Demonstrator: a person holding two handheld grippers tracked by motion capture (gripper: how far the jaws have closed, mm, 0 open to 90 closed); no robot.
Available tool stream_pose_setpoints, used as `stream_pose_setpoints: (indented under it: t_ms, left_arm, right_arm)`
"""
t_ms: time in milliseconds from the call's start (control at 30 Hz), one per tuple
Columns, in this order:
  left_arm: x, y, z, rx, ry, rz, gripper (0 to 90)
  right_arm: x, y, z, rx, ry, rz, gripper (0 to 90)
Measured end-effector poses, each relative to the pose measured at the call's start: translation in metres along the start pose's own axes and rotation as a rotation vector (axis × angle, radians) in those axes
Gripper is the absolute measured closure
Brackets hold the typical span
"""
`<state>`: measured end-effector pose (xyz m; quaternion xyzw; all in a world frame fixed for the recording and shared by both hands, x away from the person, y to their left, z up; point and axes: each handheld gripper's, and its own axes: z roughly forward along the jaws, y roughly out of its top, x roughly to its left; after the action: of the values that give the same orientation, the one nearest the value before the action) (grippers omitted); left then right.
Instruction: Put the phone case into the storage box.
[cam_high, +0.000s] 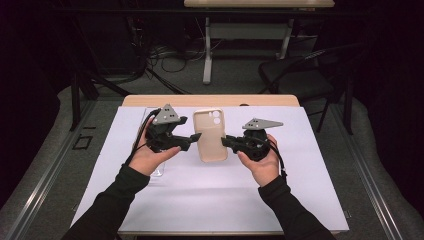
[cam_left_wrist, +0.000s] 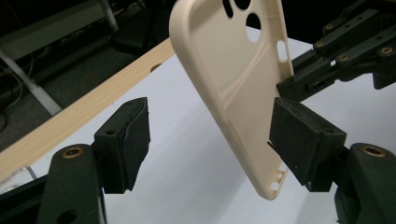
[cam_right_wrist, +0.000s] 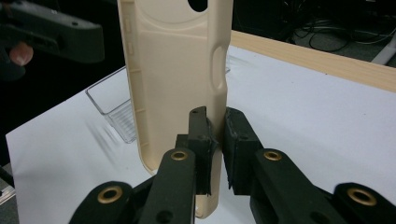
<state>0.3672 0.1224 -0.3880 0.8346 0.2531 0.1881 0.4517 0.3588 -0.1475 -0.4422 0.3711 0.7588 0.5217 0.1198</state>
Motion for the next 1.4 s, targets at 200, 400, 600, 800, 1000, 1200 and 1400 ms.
stream_pose_setpoints:
  t_ms: [200,400,600,800,1000,1200,1400]
  left_arm:
    - [-0.004,0.013,-0.001,0.025,0.027,0.069,29.5]
    - [-0.007,0.025,-0.001,0.057,0.051,0.115,30.9]
    - [-0.007,0.032,-0.002,0.074,0.06,0.144,34.5]
    - [-0.006,0.037,-0.003,0.104,0.085,0.171,40.7]
    - [-0.005,0.042,-0.003,0.143,0.109,0.204,42.3]
    - [-0.009,0.047,-0.002,0.181,0.112,0.242,45.8]
    - [-0.012,0.052,0.001,0.234,0.132,0.281,48.0]
  right_arm:
    - [0.0,-0.005,0.002,0.003,0.004,-0.004,82.7]
    - [0.0,-0.009,0.002,-0.014,0.002,-0.001,82.7]
    - [0.001,-0.01,0.003,-0.021,0.001,-0.01,82.7]
    - [0.002,-0.011,0.003,-0.025,-0.005,-0.016,82.6]
    - [0.002,-0.012,0.003,-0.027,-0.007,-0.02,82.6]
    - [0.004,-0.013,0.004,-0.022,-0.011,-0.03,82.6]
    - [0.006,-0.014,0.004,-0.021,-0.018,-0.04,82.7]
